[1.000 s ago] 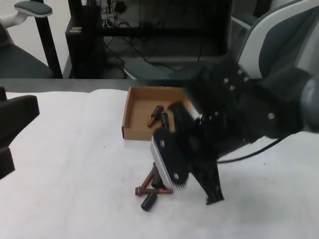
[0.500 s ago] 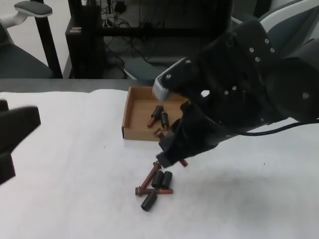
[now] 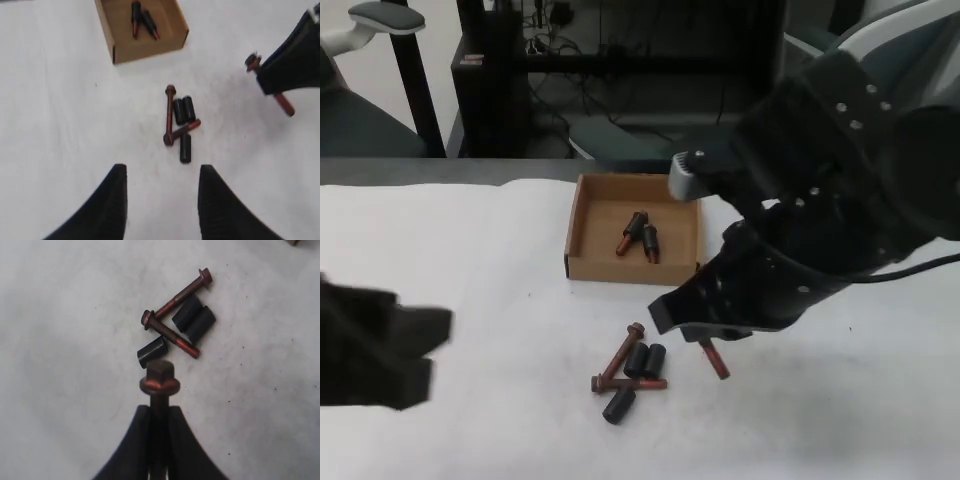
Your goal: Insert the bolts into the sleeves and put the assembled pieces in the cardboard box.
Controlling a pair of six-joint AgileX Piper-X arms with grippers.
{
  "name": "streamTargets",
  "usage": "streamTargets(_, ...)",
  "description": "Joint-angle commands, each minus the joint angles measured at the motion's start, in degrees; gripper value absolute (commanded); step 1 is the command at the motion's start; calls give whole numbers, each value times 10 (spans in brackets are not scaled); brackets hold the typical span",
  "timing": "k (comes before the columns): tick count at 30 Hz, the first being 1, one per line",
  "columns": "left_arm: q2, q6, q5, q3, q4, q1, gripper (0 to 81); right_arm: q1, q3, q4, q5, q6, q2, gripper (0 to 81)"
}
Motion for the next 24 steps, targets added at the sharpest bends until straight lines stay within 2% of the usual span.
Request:
streamTargets(1, 50, 4, 22, -1, -3, 1, 454, 1, 12, -1, 12, 4, -35, 0)
streamTargets(6, 134, 4, 36, -1, -51, 1, 454, 1, 53, -27, 21, 7, -98, 0)
streamTargets(13, 211, 4, 90, -1, -108, -11, 456, 1, 105, -63, 28, 30, -178, 0)
streamTargets(16, 233, 1, 90, -3, -114, -32, 477, 1, 113, -63, 28, 30, -191, 0)
streamTargets(20, 267, -49, 84, -15, -114, -76, 547, 1, 113, -66, 28, 30, -191, 0)
streamTargets(24, 310, -87, 30, -45, -107, -124, 493, 1, 113, -75, 28, 30, -191, 0)
